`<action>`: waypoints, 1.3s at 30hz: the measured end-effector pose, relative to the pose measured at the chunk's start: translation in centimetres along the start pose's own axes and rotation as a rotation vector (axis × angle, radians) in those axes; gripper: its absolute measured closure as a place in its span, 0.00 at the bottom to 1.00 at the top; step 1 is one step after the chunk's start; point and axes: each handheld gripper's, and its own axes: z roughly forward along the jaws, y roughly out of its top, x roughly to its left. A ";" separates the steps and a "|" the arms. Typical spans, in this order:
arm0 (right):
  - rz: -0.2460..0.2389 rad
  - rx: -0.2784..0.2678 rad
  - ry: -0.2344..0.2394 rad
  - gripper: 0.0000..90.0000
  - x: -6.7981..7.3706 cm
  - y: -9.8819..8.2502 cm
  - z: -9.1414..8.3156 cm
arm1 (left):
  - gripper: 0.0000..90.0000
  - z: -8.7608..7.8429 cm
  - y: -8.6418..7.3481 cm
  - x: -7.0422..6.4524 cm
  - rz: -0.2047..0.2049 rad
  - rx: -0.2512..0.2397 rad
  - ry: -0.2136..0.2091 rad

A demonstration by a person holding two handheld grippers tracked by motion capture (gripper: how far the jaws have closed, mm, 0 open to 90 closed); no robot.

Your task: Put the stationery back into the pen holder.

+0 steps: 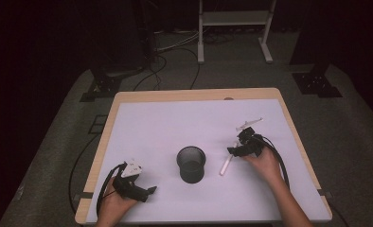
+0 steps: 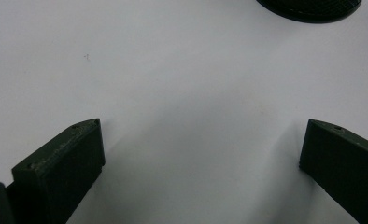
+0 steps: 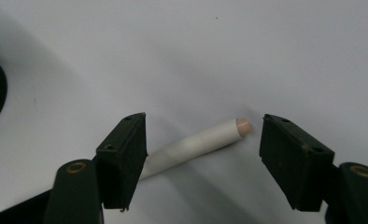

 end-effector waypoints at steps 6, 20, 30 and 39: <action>0.007 0.015 0.005 0.39 -0.2 0.0 0.3 | 0.00 0.0 0.0 0.0 0.000 0.000 0.000; 0.017 0.032 0.015 0.50 -0.3 0.1 0.8 | 0.00 0.0 0.0 0.0 0.000 0.000 0.000; 0.007 0.069 0.015 0.61 -0.2 0.6 1.1 | 0.00 0.0 0.0 0.0 0.000 0.000 -0.001; -0.024 0.146 0.009 0.72 -0.1 1.5 1.2 | 0.00 0.0 0.0 0.0 -0.001 -0.001 -0.001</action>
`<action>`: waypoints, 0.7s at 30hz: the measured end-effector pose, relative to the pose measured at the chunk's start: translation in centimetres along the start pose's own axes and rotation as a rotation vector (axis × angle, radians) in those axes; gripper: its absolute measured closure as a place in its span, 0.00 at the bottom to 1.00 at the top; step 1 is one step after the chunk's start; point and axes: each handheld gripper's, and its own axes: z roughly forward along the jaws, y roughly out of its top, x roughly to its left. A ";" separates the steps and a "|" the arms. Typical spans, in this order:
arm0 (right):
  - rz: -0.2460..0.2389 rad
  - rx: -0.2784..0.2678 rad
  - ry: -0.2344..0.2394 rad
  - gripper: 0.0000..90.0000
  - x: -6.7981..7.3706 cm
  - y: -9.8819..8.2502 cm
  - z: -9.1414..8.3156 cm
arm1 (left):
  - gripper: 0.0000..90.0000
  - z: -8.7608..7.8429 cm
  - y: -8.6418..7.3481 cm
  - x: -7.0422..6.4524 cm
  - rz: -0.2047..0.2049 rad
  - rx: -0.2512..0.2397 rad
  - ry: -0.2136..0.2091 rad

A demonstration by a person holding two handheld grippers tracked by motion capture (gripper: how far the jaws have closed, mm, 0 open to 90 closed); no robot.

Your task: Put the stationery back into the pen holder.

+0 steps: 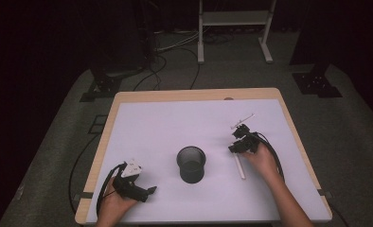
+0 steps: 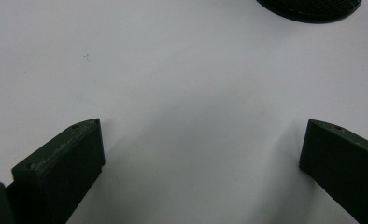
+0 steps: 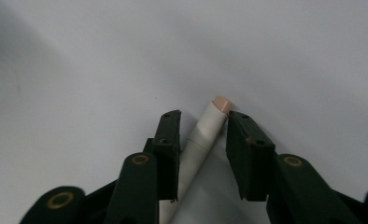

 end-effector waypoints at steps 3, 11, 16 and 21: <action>-0.011 0.022 -0.001 0.75 -0.1 0.3 0.0 | 0.00 0.0 0.0 0.0 0.000 0.000 0.000; -0.040 0.101 -0.008 0.80 0.3 1.3 0.1 | 0.00 0.0 0.0 0.0 0.000 0.000 0.000; -0.051 0.135 -0.006 0.84 0.3 1.8 0.3 | 0.00 0.0 0.0 0.0 -0.001 -0.001 0.000; -0.050 0.154 -0.005 0.86 0.3 2.1 0.3 | 0.00 0.0 0.0 0.0 -0.001 0.000 0.000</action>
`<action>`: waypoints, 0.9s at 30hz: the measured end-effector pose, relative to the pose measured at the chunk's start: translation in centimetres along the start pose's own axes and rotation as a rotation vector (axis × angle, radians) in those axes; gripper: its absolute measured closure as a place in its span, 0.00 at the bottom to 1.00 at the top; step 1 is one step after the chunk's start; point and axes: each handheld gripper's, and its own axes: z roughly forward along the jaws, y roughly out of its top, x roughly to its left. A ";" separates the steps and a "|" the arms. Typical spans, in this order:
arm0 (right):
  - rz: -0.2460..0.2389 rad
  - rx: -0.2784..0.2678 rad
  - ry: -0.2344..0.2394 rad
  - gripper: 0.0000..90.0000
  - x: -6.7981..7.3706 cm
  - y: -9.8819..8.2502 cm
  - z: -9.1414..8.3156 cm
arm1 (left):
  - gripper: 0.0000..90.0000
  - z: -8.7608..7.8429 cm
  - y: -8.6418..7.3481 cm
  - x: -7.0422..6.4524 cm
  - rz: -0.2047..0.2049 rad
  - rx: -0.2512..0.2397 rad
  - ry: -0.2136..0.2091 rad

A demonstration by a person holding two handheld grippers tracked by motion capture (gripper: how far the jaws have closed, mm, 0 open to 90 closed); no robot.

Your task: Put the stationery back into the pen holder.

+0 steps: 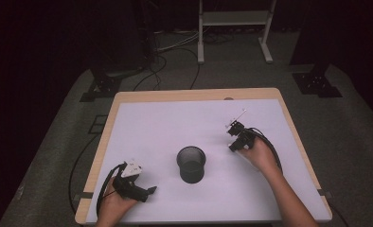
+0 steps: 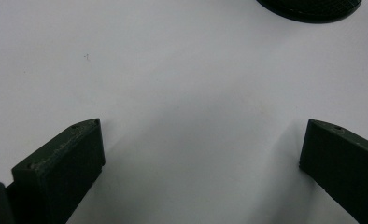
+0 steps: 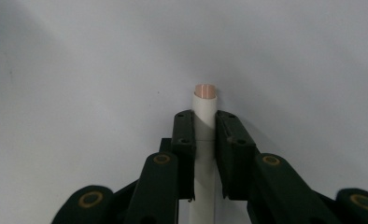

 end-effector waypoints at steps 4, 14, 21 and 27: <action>0.005 0.004 0.003 0.86 -0.1 0.1 0.0 | 0.00 0.0 0.0 0.0 0.000 0.000 0.000; 0.034 -0.053 0.041 0.86 -0.5 -0.6 -0.2 | 0.00 0.0 0.0 0.0 0.000 0.000 0.000; 0.031 -0.172 0.086 0.86 -0.1 -0.7 -1.9 | 0.00 0.0 0.0 0.0 0.000 0.000 0.000; 0.015 -0.310 0.147 0.86 0.8 -0.8 -4.2 | 0.00 0.0 0.0 0.0 0.000 0.000 0.000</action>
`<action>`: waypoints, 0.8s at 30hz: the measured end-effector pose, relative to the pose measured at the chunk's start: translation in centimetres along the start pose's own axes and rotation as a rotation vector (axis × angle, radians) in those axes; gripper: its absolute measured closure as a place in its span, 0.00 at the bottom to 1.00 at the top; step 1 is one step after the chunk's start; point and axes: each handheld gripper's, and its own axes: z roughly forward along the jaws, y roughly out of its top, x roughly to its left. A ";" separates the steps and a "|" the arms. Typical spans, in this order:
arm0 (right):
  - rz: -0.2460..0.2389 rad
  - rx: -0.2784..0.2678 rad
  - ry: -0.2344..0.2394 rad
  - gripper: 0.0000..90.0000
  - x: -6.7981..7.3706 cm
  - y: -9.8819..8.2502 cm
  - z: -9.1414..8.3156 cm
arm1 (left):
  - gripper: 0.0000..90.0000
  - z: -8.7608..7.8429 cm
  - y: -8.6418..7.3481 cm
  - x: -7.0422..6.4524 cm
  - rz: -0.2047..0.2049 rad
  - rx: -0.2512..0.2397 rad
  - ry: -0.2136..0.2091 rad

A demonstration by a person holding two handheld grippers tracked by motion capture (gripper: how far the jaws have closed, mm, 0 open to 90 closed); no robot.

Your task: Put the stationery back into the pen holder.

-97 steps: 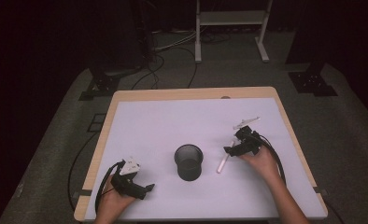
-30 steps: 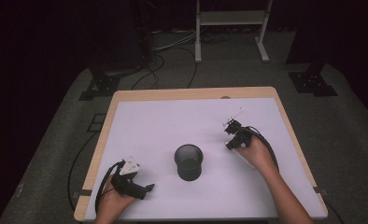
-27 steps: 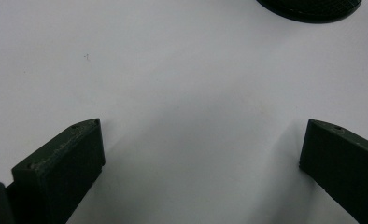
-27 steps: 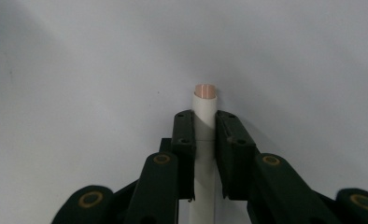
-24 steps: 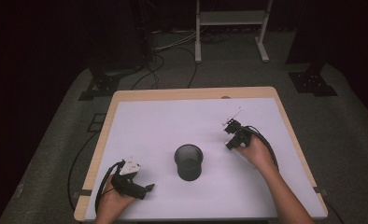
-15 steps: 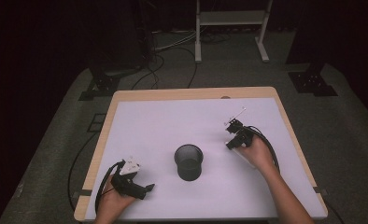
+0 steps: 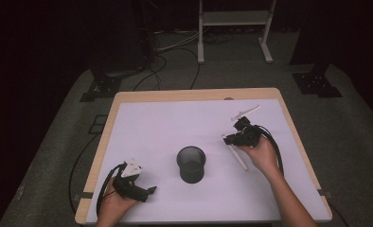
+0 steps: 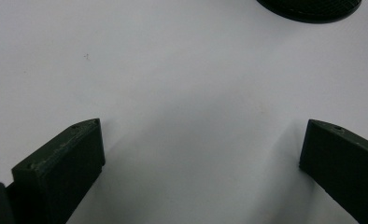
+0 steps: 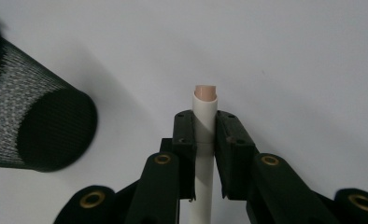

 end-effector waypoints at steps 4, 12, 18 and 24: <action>-0.031 -0.076 0.033 0.86 1.1 0.6 -1.3 | 0.00 0.0 0.0 0.0 0.002 0.000 0.001; -0.112 -0.193 0.069 0.86 4.0 2.2 -3.8 | 0.00 0.0 0.0 0.0 -0.001 -0.003 0.001; -0.172 -0.252 0.084 0.86 6.2 3.6 -5.6 | 0.00 0.0 0.0 0.0 -0.003 0.000 -0.001; -0.218 -0.289 0.097 0.86 7.9 5.0 -6.8 | 0.00 0.0 0.0 0.0 -0.002 0.002 -0.002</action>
